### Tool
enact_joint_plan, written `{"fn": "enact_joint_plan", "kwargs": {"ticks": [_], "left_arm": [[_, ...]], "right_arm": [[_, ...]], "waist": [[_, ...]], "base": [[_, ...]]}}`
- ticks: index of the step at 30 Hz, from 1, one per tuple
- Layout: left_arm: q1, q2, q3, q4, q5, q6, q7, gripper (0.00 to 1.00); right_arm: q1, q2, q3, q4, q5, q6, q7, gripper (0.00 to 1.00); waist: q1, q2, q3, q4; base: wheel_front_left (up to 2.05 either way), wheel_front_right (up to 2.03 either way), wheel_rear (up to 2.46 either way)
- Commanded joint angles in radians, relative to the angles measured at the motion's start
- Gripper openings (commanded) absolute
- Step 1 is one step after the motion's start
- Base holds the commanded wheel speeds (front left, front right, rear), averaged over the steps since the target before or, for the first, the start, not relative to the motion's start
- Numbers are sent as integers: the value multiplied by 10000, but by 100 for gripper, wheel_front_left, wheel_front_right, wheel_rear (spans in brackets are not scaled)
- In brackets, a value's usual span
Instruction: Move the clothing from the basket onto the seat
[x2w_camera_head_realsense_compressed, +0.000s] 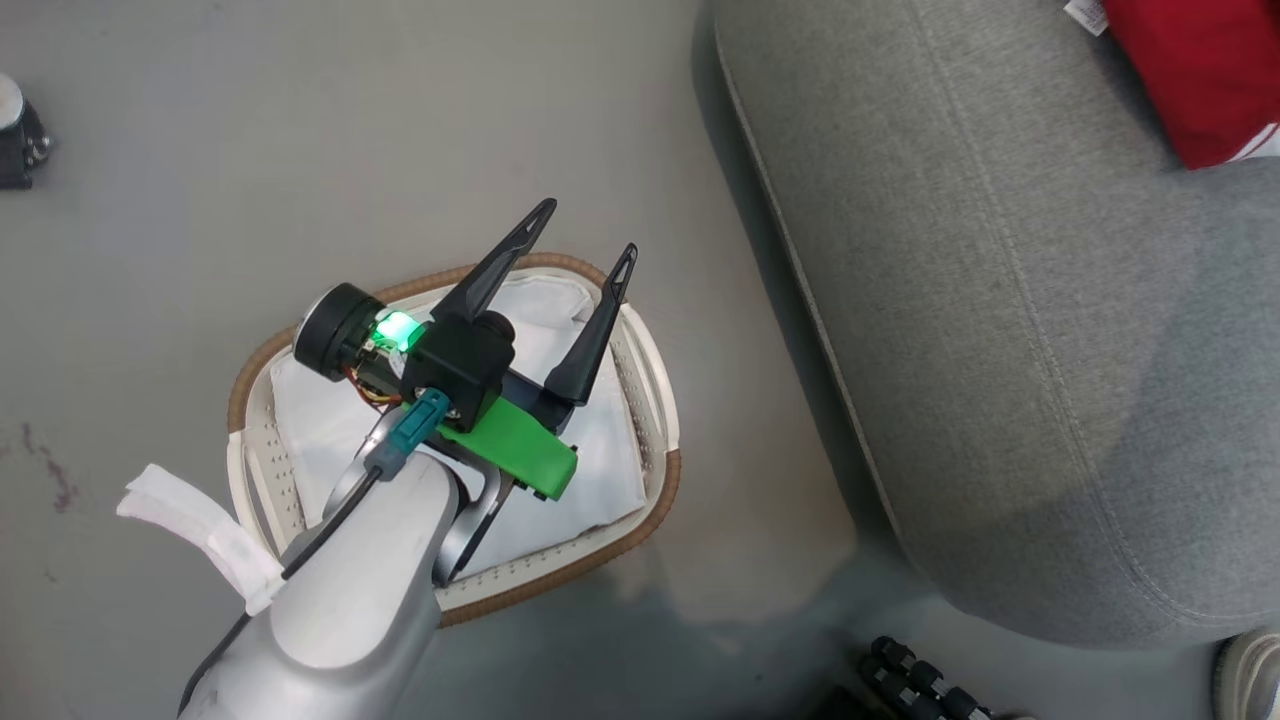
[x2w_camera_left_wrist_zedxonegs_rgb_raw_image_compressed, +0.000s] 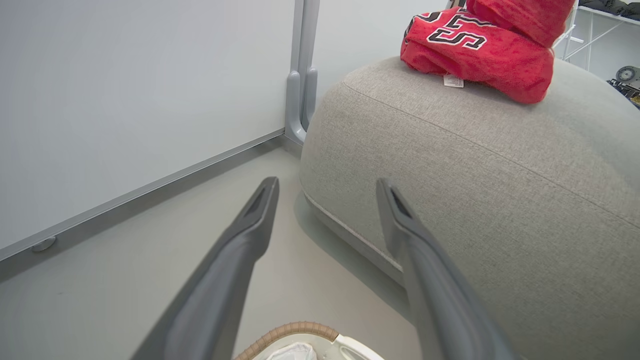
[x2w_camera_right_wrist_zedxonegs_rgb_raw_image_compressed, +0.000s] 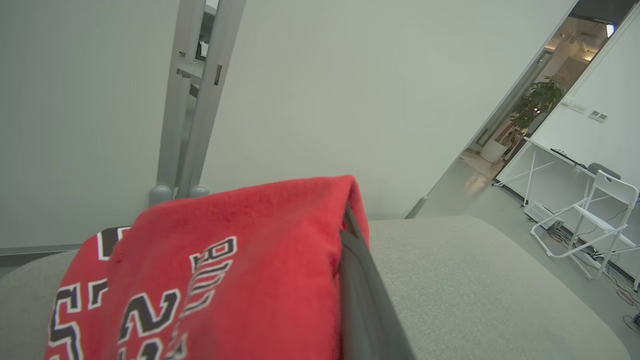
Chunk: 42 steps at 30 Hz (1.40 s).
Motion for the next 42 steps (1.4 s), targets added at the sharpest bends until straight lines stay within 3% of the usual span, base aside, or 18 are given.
{"fn": "enact_joint_plan", "kwargs": {"ticks": [1,6,7,8,9,10,11,25,34,42], "left_arm": [[-157,101,87,-69,43,-26,7,100],[-105,79,168,-118,151,-26,7,100],[-104,79,181,-121,150,-26,7,100],[-91,71,199,-134,153,-26,7,100],[-68,63,208,-132,145,-26,7,100],[-43,60,213,-125,147,-26,7,100],[-18,53,214,-118,154,-26,7,100],[758,-567,981,-54,-31,-27,7,100],[1637,-952,2021,210,-200,-25,7,100],[2604,-1219,3336,259,-160,71,9,100]], "right_arm": [[258,145,-92,158,-78,-14,-1,0],[990,605,-363,259,76,-14,-1,0],[1131,694,-406,184,75,-14,-1,6],[1336,790,-436,89,65,-14,-1,29],[1518,868,-443,-34,21,-14,-1,45],[1663,894,-427,-127,-6,-14,-1,84],[1829,908,-326,-238,-27,-14,-1,100],[4184,1202,238,-1741,-143,-14,-1,100],[3903,1035,868,-1811,-74,-15,-1,100],[4155,1855,1665,-1576,319,-15,-1,100]], "waist": [[-2,-1,718,541],[-2,-1,769,516],[-2,-1,744,502],[-2,-1,695,478],[-2,-1,644,457],[-2,-1,592,441],[-2,-1,526,429],[-2,-1,-1195,747],[-2,-1,-2780,1308],[-2,-1,-3870,1910]], "base": [[0,0,0],[0,0,0],[0,0,0],[0,0,0],[0,0,0],[0,0,0],[0,0,0],[0,0,0],[0,0,0],[0,0,0]]}}
